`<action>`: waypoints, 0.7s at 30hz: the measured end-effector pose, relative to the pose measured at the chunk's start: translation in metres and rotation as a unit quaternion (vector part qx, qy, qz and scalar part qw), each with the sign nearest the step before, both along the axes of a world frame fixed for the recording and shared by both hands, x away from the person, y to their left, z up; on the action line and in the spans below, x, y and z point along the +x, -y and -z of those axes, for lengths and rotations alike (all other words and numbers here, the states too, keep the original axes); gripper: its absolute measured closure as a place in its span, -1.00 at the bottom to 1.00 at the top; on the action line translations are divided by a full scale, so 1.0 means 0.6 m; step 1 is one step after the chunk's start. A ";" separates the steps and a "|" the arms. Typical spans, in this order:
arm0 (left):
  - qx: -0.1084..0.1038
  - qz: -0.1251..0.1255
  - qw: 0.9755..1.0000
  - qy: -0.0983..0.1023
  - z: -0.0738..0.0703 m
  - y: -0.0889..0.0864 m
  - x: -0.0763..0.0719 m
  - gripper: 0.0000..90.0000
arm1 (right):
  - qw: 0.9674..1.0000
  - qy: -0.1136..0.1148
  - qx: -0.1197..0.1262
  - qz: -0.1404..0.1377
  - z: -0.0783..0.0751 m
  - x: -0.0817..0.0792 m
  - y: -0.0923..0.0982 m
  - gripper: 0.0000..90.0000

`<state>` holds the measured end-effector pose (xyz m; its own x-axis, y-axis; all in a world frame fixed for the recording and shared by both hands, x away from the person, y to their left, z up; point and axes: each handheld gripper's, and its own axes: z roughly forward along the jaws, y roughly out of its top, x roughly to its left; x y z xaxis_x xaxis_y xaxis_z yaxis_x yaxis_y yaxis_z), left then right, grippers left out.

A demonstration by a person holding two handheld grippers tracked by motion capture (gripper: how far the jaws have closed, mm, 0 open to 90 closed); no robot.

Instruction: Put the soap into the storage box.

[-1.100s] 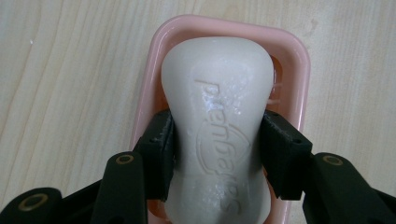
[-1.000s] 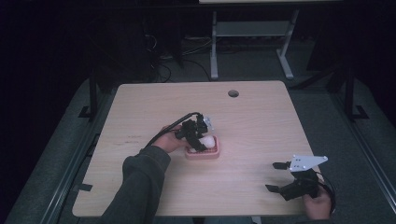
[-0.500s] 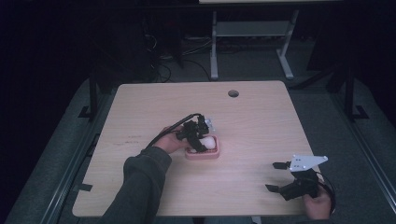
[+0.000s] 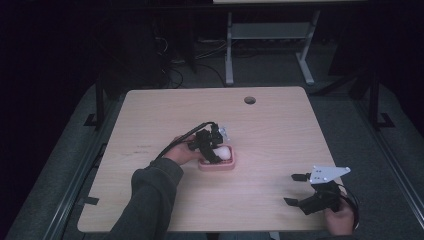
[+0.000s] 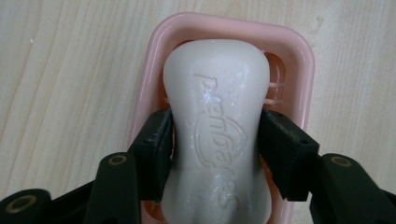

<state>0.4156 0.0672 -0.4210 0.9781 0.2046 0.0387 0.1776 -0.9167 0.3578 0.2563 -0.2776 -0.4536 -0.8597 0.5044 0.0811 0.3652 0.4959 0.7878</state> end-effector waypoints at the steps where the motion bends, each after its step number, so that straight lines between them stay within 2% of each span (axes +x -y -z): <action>1: -0.001 0.000 1.000 -0.001 -0.001 -0.001 0.000 -0.01 | 1.000 0.001 0.001 0.001 0.000 0.000 0.000 -0.69; 21: -0.020 -0.011 1.000 0.013 -0.021 -0.024 -0.007 -0.12 | 1.000 -0.002 0.000 0.005 0.000 0.001 0.000 -0.69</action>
<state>0.4115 0.0816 -0.4084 0.9721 0.2280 0.0553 0.1878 -0.8974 0.3992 0.2568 -0.2774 -0.4538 -0.8547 0.5123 0.0837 0.3725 0.4931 0.7862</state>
